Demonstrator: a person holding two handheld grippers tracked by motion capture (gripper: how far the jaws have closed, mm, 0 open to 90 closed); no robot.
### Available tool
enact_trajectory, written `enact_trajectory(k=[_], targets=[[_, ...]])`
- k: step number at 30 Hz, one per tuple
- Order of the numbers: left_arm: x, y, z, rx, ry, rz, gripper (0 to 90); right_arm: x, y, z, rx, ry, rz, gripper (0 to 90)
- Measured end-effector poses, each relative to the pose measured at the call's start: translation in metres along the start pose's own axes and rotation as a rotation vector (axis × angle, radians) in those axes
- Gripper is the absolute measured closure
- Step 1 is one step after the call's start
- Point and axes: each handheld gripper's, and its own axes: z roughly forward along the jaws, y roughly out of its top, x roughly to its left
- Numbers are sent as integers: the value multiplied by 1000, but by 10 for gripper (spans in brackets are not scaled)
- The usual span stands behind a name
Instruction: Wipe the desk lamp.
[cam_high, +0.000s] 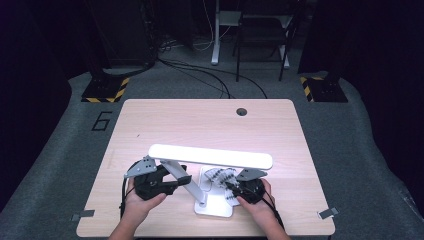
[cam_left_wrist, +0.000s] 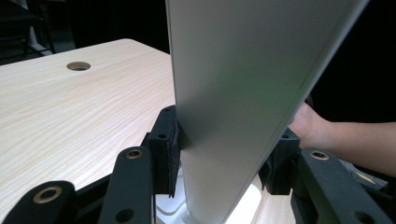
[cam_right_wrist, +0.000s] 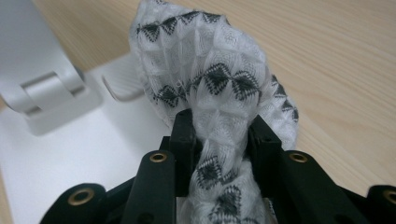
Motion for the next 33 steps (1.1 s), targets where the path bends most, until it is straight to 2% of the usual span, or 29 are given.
enact_trajectory(k=[7,11,12,16,20,28,31,33], targets=[[1,1,0,8,-8,1,557,15,15,14,-7,63,-33,680],[2,2,0,17,-13,3,555,17,14,17,16,60,-37,678],[2,3,0,23,-15,4,555,15,12,17,21,49,-51,678],[3,3,0,31,-20,3,554,12,9,13,36,27,-41,677],[3,4,-1,26,-19,-1,550,4,6,10,37,22,-24,678],[4,6,-3,15,-32,-14,538,2,4,9,43,19,-25,677],[4,7,-3,14,-31,-10,541,1,4,8,46,11,-31,676],[4,8,-3,20,-29,-4,544,0,7,6,42,-12,-10,678]])
